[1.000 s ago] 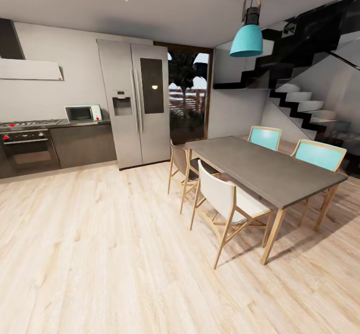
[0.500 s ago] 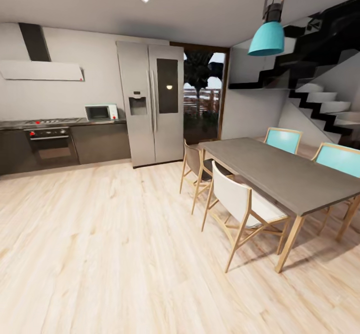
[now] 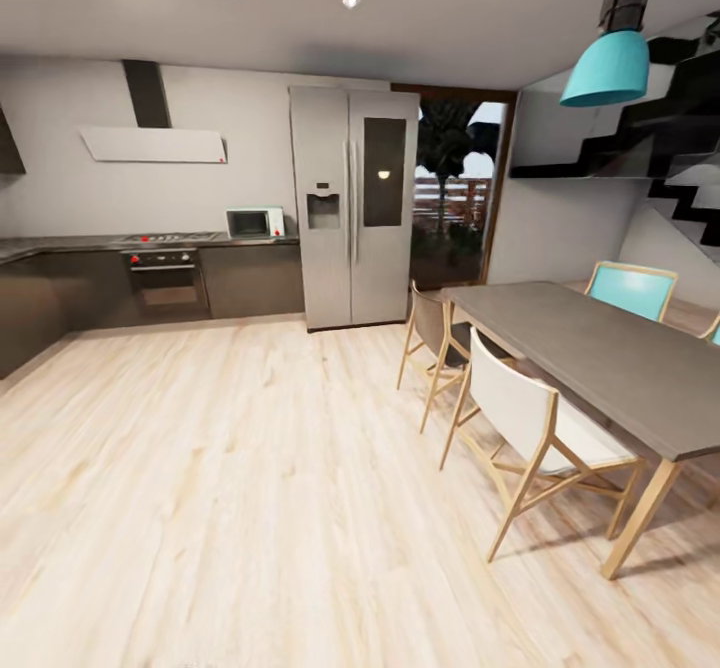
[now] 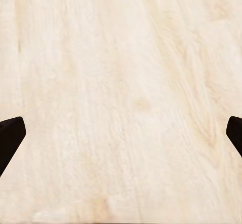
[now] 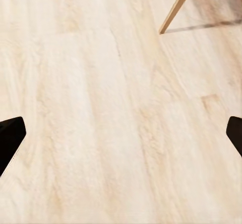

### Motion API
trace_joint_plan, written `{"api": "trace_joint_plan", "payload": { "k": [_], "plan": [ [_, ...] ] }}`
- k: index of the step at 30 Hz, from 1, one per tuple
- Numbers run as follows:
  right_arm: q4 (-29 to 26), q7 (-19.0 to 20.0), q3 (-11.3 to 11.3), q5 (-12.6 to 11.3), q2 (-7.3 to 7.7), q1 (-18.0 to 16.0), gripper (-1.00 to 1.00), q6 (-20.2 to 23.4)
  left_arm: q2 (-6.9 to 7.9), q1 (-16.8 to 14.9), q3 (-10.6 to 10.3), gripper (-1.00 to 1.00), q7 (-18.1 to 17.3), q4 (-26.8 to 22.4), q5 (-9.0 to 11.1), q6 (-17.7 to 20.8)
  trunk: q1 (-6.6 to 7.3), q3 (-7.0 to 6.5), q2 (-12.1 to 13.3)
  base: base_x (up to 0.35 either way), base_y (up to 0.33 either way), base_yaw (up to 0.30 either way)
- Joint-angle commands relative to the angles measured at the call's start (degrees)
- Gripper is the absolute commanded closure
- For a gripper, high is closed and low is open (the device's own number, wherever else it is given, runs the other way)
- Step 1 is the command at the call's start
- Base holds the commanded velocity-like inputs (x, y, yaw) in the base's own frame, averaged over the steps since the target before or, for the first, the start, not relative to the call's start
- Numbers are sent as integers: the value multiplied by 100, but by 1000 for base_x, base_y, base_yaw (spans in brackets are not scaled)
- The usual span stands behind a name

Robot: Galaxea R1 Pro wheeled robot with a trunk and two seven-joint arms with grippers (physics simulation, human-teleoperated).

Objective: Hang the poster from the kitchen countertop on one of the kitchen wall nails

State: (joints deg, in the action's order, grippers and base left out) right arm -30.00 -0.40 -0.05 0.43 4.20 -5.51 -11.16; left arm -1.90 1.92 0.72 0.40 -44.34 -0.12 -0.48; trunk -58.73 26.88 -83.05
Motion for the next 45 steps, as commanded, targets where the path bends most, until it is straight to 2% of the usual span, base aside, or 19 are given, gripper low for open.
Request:
{"api": "trace_joint_plan", "payload": {
  "k": [1, 15, 24, 45],
  "plan": [
    [5, -4, 3, 8, -4, -2, -100, -17, -3, 1, 7, -100, 4, -5, -1, -5, 0, 5, -3, 0, 0, 291],
    [9, -9, 3, 4, -16, -2, -100, -18, -3, 1, 7, -100, 4, -4, -6, -5, 0, 9, -3, 29, 0, 286],
    [19, -1, 4, 9, -15, 0, -100, -20, -3, 1, 7, -100, -10, 202, 3, -13, 0, 15, -3, 290, 0, 166],
    [99, -13, 25, 14, -24, -2, -100, -30, -3, 1, 9, -100, -16, 233, 3, -14, 0, 15, -3, 315, 0, 288]
  ]
}}
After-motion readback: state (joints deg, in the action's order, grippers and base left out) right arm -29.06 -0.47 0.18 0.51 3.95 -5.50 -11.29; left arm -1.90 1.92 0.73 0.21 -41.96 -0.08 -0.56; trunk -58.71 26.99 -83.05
